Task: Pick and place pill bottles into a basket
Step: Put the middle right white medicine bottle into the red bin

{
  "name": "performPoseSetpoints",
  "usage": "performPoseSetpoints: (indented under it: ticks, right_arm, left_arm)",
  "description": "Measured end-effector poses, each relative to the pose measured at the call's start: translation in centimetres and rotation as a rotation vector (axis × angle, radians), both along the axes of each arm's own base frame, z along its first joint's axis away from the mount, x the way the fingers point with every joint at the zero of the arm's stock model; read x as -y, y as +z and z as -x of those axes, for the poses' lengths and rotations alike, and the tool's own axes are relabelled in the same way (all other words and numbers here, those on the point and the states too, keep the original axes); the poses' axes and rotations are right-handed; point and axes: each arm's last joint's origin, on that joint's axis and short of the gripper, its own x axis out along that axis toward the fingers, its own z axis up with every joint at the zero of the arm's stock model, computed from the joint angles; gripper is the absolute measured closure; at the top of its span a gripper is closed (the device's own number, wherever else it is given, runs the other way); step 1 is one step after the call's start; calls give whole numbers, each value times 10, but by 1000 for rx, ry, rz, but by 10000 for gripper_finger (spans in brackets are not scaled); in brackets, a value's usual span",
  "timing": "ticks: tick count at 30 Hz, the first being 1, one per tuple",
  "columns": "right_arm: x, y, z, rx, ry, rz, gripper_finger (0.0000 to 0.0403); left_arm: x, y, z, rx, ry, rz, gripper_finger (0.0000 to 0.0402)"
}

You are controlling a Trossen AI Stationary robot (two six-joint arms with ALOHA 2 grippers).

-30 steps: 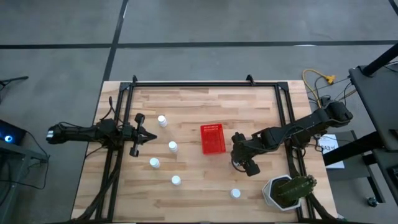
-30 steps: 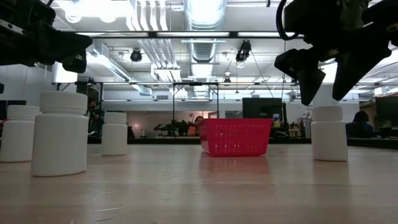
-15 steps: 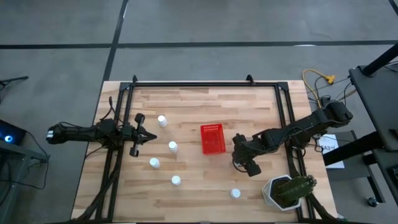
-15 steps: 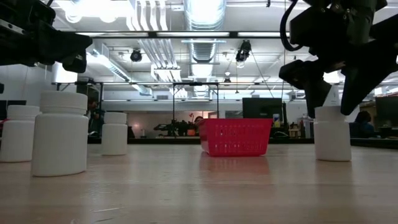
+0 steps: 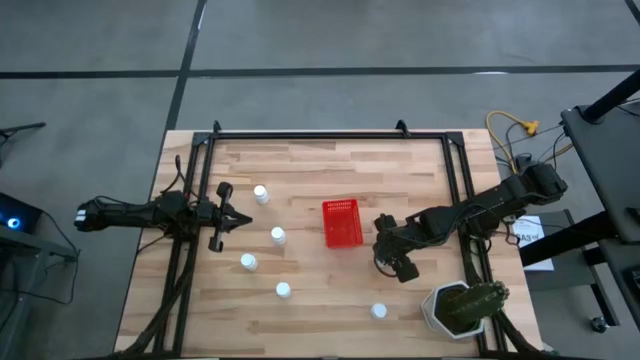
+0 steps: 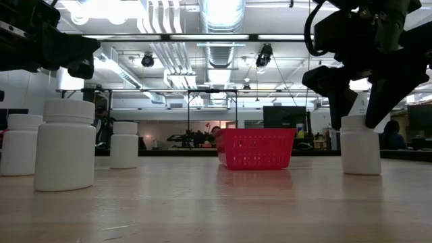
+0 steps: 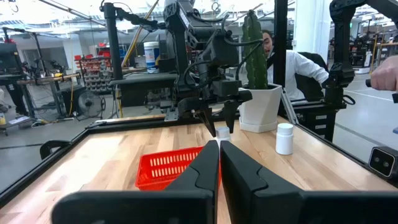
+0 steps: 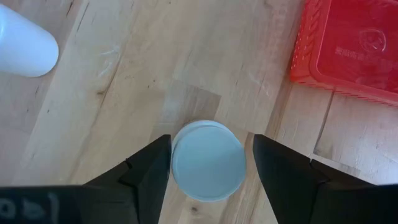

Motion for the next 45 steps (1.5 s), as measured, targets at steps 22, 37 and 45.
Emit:
performPoseSetpoints:
  ticks: [22, 37, 45]
  right_arm:
    - [4, 16, -6, -10, -54, -2, 253]
    - [31, 81, -32, 84, -71, 30, 255]
    - [65, 100, -42, 154, -104, 75, 255]
  left_arm:
    - [0, 0, 0, 0, 0, 0, 401]
    - [0, 0, 0, 0, 0, 0, 401]
    - [0, 0, 0, 0, 0, 0, 401]
